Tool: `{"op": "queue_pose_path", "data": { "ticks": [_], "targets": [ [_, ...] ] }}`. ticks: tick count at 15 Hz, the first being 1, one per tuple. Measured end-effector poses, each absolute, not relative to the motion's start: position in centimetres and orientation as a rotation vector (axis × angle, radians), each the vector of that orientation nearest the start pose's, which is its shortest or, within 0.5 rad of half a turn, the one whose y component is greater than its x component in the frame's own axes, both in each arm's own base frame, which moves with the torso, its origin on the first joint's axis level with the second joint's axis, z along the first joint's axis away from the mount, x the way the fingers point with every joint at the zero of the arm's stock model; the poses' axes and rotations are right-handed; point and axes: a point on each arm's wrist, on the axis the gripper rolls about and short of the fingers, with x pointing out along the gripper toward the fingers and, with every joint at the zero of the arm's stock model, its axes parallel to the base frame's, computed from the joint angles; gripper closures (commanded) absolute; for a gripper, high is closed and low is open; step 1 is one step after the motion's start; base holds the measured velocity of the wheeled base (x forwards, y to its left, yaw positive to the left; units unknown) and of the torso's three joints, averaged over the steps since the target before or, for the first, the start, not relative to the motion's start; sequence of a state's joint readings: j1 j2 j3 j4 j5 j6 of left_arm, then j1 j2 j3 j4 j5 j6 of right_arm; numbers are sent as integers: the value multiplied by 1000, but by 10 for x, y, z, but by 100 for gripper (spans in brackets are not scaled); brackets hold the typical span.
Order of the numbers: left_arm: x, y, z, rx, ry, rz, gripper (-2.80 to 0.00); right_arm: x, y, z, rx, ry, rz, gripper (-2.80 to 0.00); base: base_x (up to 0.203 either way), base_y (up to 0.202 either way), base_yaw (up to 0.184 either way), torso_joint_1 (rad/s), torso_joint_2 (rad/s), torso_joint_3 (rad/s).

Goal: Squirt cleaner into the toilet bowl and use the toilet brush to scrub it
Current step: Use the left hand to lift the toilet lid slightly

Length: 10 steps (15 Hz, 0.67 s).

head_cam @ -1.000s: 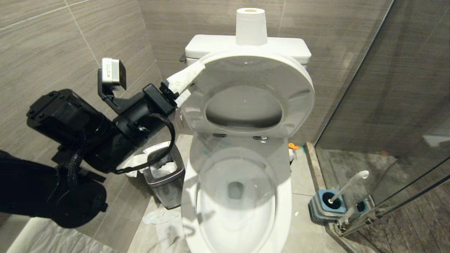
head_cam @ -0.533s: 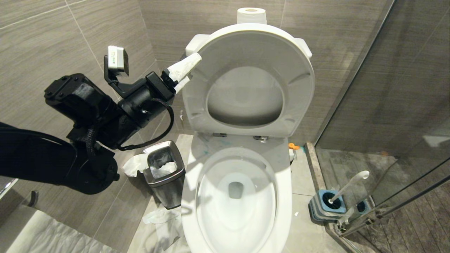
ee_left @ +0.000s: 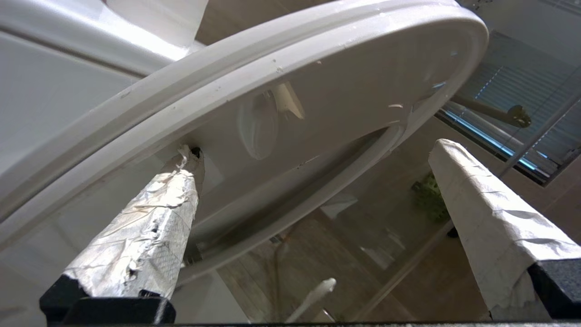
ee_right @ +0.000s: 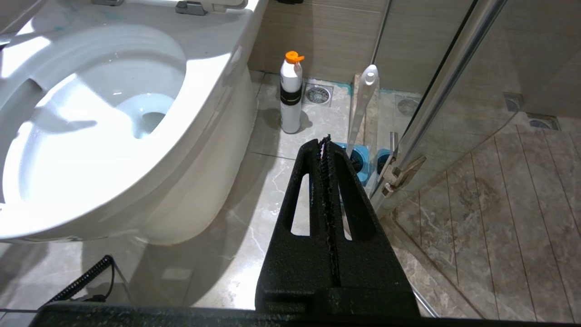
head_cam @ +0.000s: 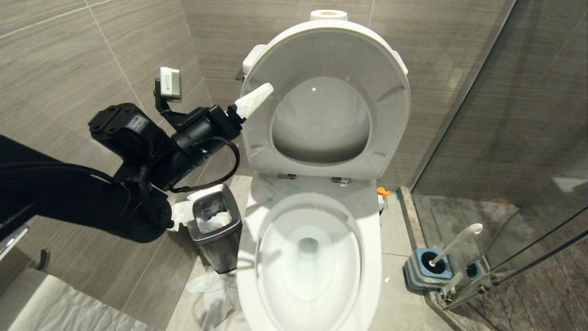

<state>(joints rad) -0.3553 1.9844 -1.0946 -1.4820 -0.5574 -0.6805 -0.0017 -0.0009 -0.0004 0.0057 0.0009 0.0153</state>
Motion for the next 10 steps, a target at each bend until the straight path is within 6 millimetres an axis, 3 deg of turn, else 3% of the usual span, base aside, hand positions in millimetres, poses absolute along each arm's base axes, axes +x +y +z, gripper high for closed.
{"op": "queue_pose_path", "data": {
  "ticks": [10],
  "targets": [
    [390, -139, 237, -454, -422, -1014, -280, -23, 0, 75, 15, 4, 0, 0, 0, 0, 0, 0, 0, 0]
  ]
}}
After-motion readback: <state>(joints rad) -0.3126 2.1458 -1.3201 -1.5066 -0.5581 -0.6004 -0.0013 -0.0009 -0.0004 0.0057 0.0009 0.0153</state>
